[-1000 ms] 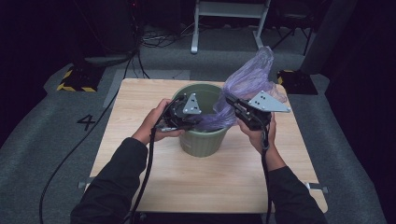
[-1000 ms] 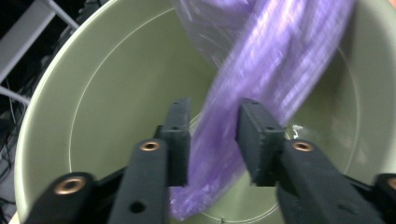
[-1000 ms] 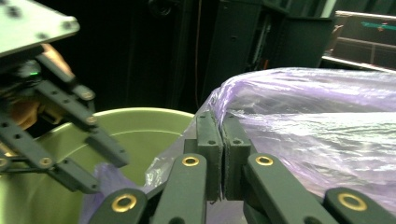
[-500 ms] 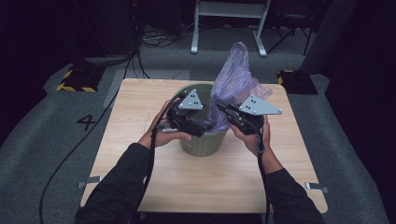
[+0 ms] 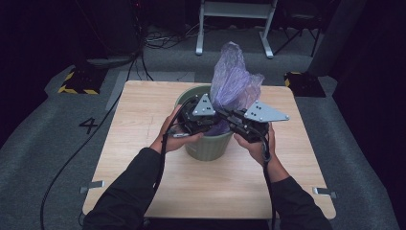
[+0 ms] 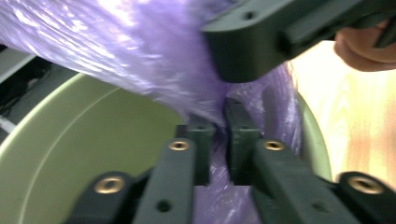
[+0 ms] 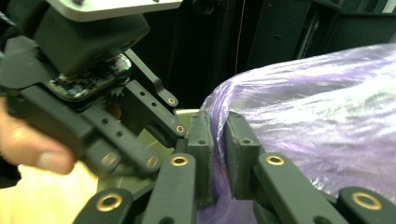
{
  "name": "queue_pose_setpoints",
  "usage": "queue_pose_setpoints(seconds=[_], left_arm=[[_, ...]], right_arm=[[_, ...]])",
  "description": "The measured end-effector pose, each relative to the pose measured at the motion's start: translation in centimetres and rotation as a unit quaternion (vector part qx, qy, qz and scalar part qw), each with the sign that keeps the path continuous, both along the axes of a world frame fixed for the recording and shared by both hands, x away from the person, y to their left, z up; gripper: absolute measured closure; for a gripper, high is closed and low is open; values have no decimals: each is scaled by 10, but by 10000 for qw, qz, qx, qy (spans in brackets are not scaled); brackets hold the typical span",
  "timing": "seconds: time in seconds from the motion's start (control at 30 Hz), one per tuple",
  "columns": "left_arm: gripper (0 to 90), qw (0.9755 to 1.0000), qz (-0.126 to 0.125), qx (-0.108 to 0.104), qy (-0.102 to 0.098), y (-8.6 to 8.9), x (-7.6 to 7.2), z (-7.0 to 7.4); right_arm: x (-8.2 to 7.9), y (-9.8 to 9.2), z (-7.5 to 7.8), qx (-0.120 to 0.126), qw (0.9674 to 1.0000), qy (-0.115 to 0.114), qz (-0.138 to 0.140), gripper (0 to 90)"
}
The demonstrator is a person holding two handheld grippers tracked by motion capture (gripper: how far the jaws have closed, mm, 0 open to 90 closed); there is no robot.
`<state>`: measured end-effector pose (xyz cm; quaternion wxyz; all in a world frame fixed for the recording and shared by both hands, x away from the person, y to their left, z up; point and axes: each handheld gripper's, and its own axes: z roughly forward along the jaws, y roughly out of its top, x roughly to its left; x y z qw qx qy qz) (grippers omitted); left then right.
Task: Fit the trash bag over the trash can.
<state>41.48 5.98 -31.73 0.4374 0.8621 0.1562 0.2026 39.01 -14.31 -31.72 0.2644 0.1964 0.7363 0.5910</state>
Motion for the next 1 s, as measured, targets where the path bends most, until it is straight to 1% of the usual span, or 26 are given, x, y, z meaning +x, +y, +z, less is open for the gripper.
queue_pose_setpoints(seconds=[0.03, 0.07, 0.1, 0.17, 0.2, 0.27, 0.3, 0.33, 0.37, 0.43, 0.5, 0.53, 0.57, 0.6, 0.63, 0.67, 0.73, 0.77, 0.8, 0.87, 0.9, 0.93, 1.0], left_arm=[[862, 10000, -13, 8, -10, 1, 0, 0], [878, 10000, -64, 23, -31, 3, 1, 0], [885, 9999, -75, 23, -77, 4, 1, -1], [892, 9999, -75, 3, -98, 6, 1, -2], [893, 9999, -78, 5, -123, 7, 0, -2], [894, 9997, -127, -10, -189, 10, -3, -3], [894, 9996, -186, -7, -200, 11, -4, -3], [895, 9996, -185, 24, -206, 12, -5, -4], [894, 9995, -187, 43, -235, 14, -5, -5], [894, 9995, -212, 48, -219, 16, -5, -7], [894, 9996, -189, 54, -202, 17, -5, -8], [894, 9995, -212, 42, -212, 18, -6, -9], [894, 9995, -229, 41, -214, 19, -7, -9], [894, 9993, -241, 90, -258, 20, -8, -9], [894, 9991, -268, 117, -294, 21, -9, -8], [894, 9991, -281, 107, -304, 23, -9, -8], [894, 9989, -325, 80, -332, 26, -10, -6], [893, 9988, -353, 53, -324, 27, -11, -6], [894, 9988, -375, 50, -322, 28, -11, -6], [893, 9987, -367, 96, -354, 28, -12, -7], [893, 9986, -404, 51, -345, 29, -13, -8], [892, 9986, -409, 21, -327, 29, -13, -9], [892, 9985, -404, 48, -355, 28, -14, -10]], right_arm=[[-1, -1, 0, 11, 10000, -4, 24, 811], [-2, -3, 0, 24, 10000, -4, 54, 776], [-3, -4, 0, 46, 10000, 2, 74, 723], [-5, -8, 0, 93, 9999, 0, 84, 647], [-6, -12, 1, 98, 9999, 11, 39, 594], [-7, -18, 1, 100, 9999, 103, 26, 542], [-8, -22, 0, 74, 9999, 113, -25, 512], [-8, -26, 0, 59, 9999, 89, -121, 480], [-8, -30, -1, 50, 9997, 111, -199, 451], [-8, -41, -4, 41, 9991, 159, -379, 380], [-6, -50, -7, -55, 9980, 197, -605, 333], [-5, -54, -10, -84, 9976, 241, -645, 306], [-2, -58, -12, -163, 9970, 290, -695, 279], [0, -60, -15, -278, 9960, 332, -785, 265], [4, -62, -17, -333, 9953, 371, -832, 251], [8, -63, -20, -366, 9951, 438, -813, 235], [16, -64, -23, -467, 9935, 611, -838, 218], [19, -64, -24, -477, 9930, 693, -825, 212], [22, -64, -26, -437, 9925, 814, -804, 217], [30, -64, -29, -272, 9913, 1044, -758, 226], [32, -64, -30, -210, 9906, 1139, -724, 245], [35, -63, -31, -168, 9902, 1202, -691, 268], [38, -61, -32, -75, 9903, 1281, -538, 328]])
